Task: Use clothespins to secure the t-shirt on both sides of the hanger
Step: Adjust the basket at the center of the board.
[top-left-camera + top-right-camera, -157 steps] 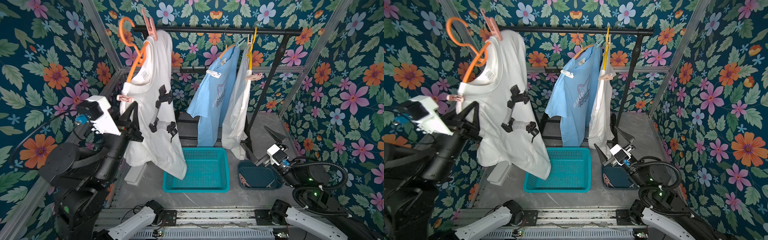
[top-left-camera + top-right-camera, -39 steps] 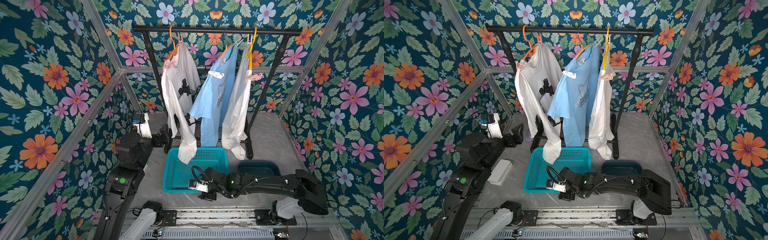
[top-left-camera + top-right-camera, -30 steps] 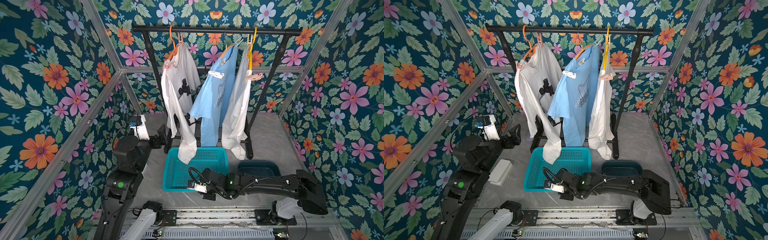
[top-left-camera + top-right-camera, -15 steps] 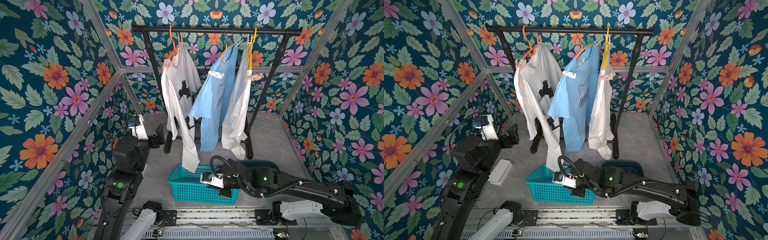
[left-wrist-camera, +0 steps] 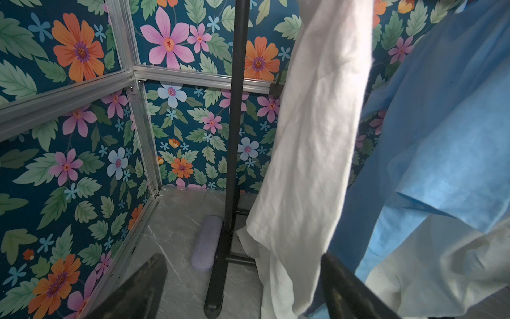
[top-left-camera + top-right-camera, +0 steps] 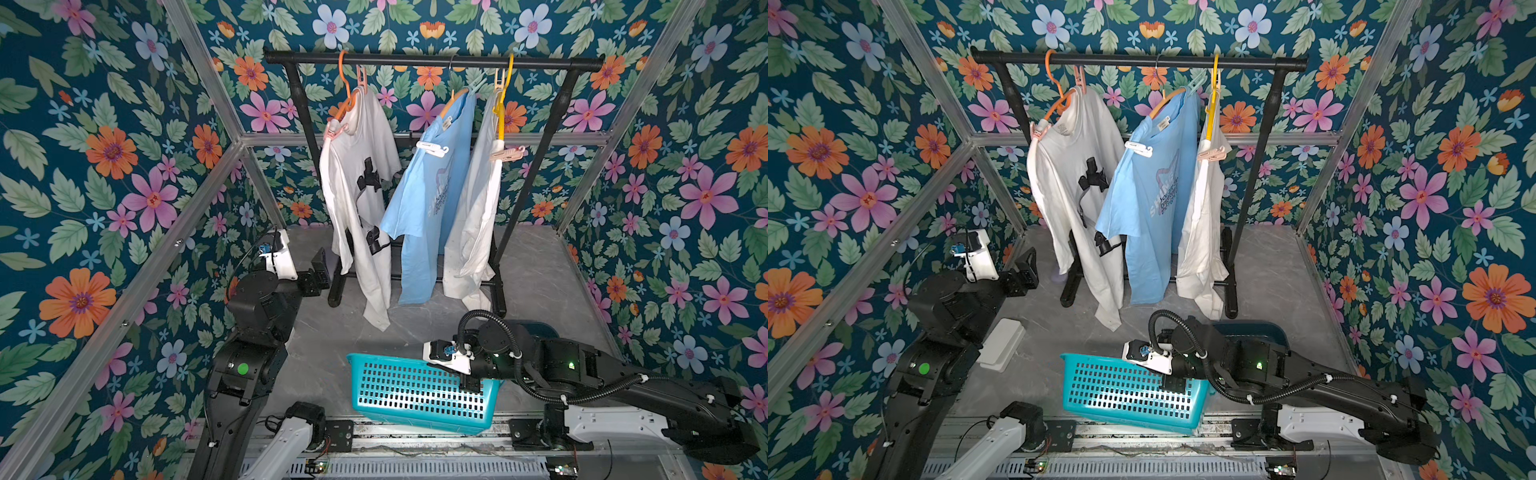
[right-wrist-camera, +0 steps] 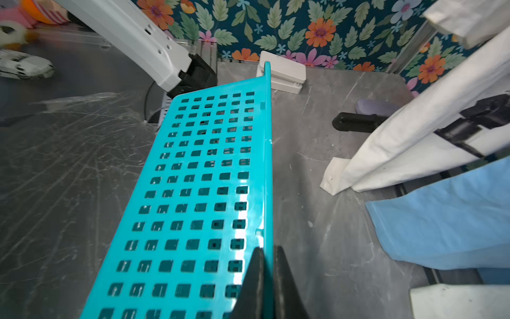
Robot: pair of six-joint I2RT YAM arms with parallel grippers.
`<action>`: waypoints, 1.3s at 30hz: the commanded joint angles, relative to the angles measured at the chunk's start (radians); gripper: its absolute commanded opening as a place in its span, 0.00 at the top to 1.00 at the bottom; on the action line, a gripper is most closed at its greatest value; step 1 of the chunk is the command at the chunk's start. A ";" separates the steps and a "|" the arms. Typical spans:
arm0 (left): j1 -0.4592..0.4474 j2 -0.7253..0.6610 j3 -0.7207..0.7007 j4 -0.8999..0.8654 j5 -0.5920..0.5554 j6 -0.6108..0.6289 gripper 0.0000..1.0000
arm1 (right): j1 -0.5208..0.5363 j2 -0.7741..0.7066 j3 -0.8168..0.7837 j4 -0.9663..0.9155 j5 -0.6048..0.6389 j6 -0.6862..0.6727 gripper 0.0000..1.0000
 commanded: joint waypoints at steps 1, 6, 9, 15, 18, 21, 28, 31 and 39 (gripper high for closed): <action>0.000 -0.002 0.000 0.027 -0.018 0.007 0.11 | -0.002 -0.004 -0.017 0.182 0.127 -0.120 1.00; 0.000 -0.008 -0.007 0.037 -0.026 0.005 0.11 | -0.020 0.056 -0.078 0.337 0.170 -0.287 1.00; 0.000 -0.012 -0.022 0.048 -0.020 0.003 0.11 | -0.069 0.100 -0.099 0.418 0.084 -0.288 1.00; 0.000 -0.004 -0.029 0.050 -0.019 0.003 0.11 | -0.070 0.162 -0.163 0.466 0.053 -0.368 1.00; 0.001 -0.013 -0.038 0.050 -0.017 -0.002 0.11 | -0.069 0.166 -0.218 0.427 0.018 -0.399 1.00; 0.001 -0.026 -0.054 0.053 -0.018 -0.005 0.11 | -0.060 0.166 -0.243 0.346 -0.004 -0.394 1.00; 0.000 -0.030 -0.070 0.052 -0.011 -0.025 0.10 | 0.021 0.160 -0.325 0.227 0.091 -0.357 1.00; -0.001 -0.030 -0.073 0.050 -0.008 -0.028 0.10 | 0.042 0.176 -0.340 0.243 0.156 -0.308 1.00; -0.001 -0.018 -0.090 0.060 0.022 -0.054 0.10 | 0.023 0.238 -0.287 0.224 0.168 -0.228 1.00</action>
